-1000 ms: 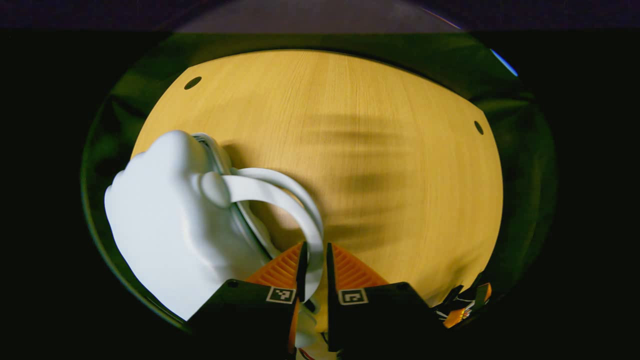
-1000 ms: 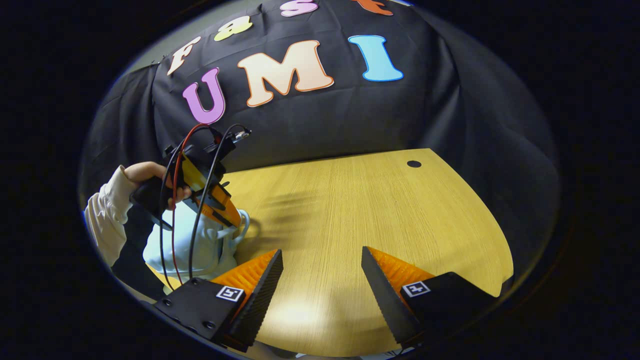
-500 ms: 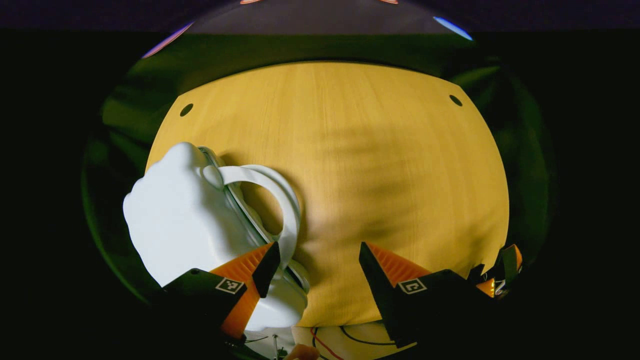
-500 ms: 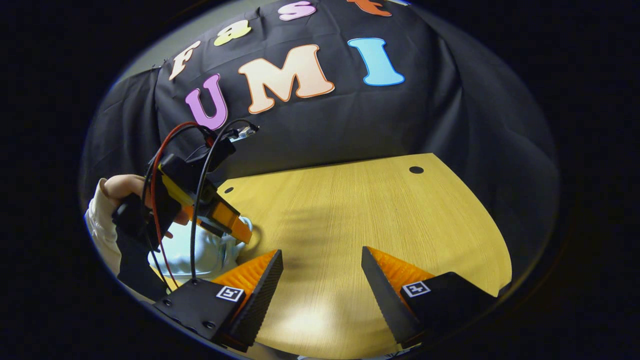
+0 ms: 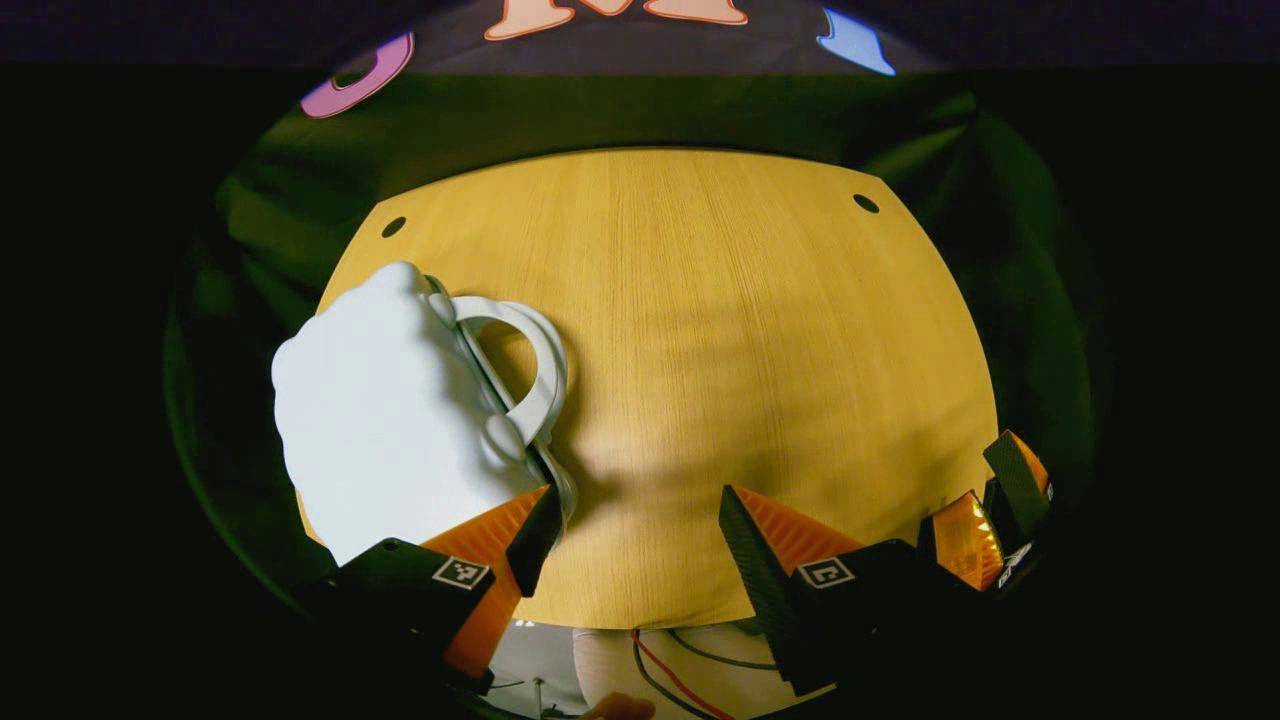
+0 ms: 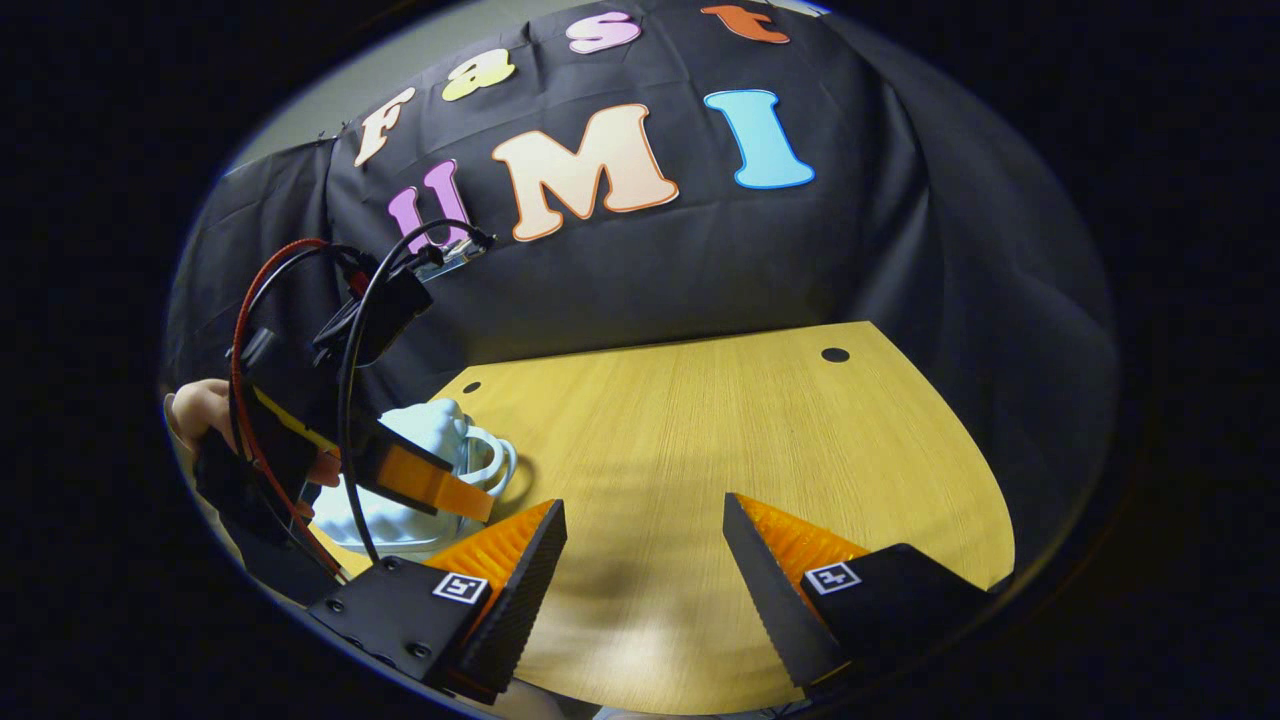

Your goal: First open the suitcase, pack the skin care products into it, and then close the suitcase.

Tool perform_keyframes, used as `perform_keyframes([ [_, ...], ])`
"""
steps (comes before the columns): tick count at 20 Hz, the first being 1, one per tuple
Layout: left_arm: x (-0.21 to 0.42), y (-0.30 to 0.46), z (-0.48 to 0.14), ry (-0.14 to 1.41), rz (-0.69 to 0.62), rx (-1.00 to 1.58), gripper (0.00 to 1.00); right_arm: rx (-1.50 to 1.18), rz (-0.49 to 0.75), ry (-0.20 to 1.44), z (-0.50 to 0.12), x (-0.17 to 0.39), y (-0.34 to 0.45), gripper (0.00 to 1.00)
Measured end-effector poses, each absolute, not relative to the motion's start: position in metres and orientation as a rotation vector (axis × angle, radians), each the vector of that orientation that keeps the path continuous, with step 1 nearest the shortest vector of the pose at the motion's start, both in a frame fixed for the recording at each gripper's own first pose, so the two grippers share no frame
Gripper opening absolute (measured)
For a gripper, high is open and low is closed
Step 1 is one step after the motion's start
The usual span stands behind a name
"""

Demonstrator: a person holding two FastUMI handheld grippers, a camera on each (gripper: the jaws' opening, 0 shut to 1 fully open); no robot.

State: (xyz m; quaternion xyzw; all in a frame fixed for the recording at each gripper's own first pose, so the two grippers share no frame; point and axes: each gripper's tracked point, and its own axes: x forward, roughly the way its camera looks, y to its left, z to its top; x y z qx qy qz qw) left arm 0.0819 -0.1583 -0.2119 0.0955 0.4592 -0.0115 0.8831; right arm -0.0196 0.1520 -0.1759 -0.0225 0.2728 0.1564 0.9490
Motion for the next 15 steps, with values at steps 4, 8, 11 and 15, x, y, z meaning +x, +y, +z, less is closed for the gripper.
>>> perform_keyframes([
  [4,0.062,-0.156,-0.218,0.955,-0.009,0.172,0.95,-0.068,0.349,0.553,-0.174,-0.028,0.153,0.98],
  [8,0.044,-0.152,-0.23,0.979,0.019,0.166,0.95,-0.073,0.372,0.552,-0.173,-0.033,0.153,0.98],
  [11,0.037,-0.15,-0.233,0.981,0.034,0.162,0.95,-0.073,0.386,0.551,-0.172,-0.036,0.151,0.98],
  [15,0.029,-0.147,-0.235,0.977,0.058,0.152,0.96,-0.071,0.4,0.554,-0.172,-0.039,0.148,0.99],
])
